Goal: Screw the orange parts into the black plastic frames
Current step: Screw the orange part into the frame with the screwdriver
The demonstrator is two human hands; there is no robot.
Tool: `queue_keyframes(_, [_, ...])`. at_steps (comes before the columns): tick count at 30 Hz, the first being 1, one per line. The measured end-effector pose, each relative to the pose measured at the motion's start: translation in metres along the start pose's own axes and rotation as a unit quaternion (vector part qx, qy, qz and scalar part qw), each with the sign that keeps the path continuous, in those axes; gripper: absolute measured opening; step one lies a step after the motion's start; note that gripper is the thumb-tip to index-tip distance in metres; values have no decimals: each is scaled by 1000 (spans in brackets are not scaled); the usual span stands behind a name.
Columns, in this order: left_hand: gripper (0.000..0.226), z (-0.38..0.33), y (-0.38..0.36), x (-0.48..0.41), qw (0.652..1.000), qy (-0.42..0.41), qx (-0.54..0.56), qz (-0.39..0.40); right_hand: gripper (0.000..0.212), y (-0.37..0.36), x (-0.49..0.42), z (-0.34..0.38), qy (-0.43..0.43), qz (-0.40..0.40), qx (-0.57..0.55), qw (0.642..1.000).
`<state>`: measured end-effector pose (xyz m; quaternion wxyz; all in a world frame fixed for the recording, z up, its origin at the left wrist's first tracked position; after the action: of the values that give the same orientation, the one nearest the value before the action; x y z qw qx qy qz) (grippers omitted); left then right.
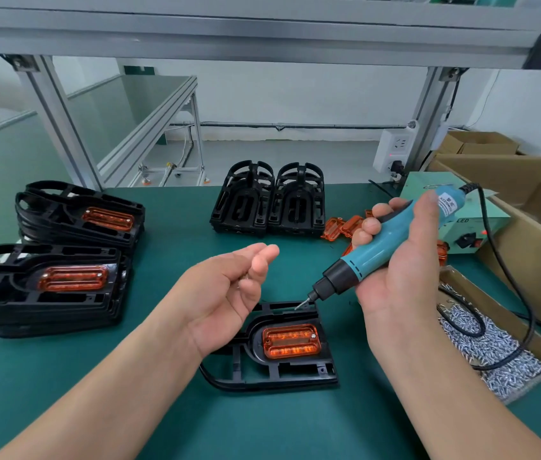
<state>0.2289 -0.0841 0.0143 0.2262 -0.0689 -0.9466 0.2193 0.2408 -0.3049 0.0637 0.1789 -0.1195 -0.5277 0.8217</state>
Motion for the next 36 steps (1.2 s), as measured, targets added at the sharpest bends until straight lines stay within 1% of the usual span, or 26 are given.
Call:
queue_keyframes(2, [26, -1, -1, 0, 999, -12, -34, -1, 34, 1, 0, 0, 0, -2, -1, 1000])
queue_keyframes(5, [35, -4, -4, 2, 997, -32, -76, 9, 34, 1, 1, 1, 0, -1, -2, 1000])
queue_keyframes(6, [34, -4, -5, 3, 995, -36, -89, 11, 34, 0, 1, 2, 2, 0, -2, 1000])
queue_keyframes(8, [30, -3, -6, 2, 995, -33, -93, 12, 33, 0, 1, 2, 3, -1, 0, 1000])
queue_keyframes(11, [25, 2, -7, 1, 997, -16, -68, 29, 33, 1, 2, 2, 5, -4, 3, 1000])
queue_keyframes(13, [27, 4, -9, 2, 996, -7, -73, 44, 32, 2, 1, 3, 7, -5, 4, 1000])
queue_keyframes(17, [25, 3, -13, 6, 991, -8, -115, 63, 33, 3, 1, 3, 4, -6, 2, 1000])
queue_keyframes(21, [24, 0, -12, 7, 986, -31, -159, 49, 34, 4, 1, 3, 2, -12, -1, 1000])
queue_keyframes(25, [27, -9, -13, 7, 961, -82, -260, 40, 35, 4, 0, 4, 2, -10, -10, 1000])
queue_keyframes(27, [27, -9, -15, 9, 949, -90, -299, 50, 35, 4, -1, 4, 3, -6, -17, 1000])
queue_keyframes(30, [21, -5, -17, 9, 936, -84, -334, 67, 35, 3, -2, 6, 8, 4, -31, 999])
queue_keyframes(33, [11, 3, -20, 10, 933, -62, -341, 95, 35, 0, -1, 8, 14, 4, -38, 999])
queue_keyframes(36, [14, 11, -24, 12, 927, -38, -354, 121, 35, -2, 2, 10, 17, -6, -36, 999])
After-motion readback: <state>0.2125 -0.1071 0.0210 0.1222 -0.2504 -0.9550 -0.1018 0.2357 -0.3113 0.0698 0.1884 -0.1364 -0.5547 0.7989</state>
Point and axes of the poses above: each hand's wrist, its own x-axis away from the middle knuckle, its own y-axis out of the back of the hand, z = x × y, the point moved 10 cm from there along -x, towards the middle knuckle, and after that the axes turned 15 degrees about -x, right-handed, at the moved point
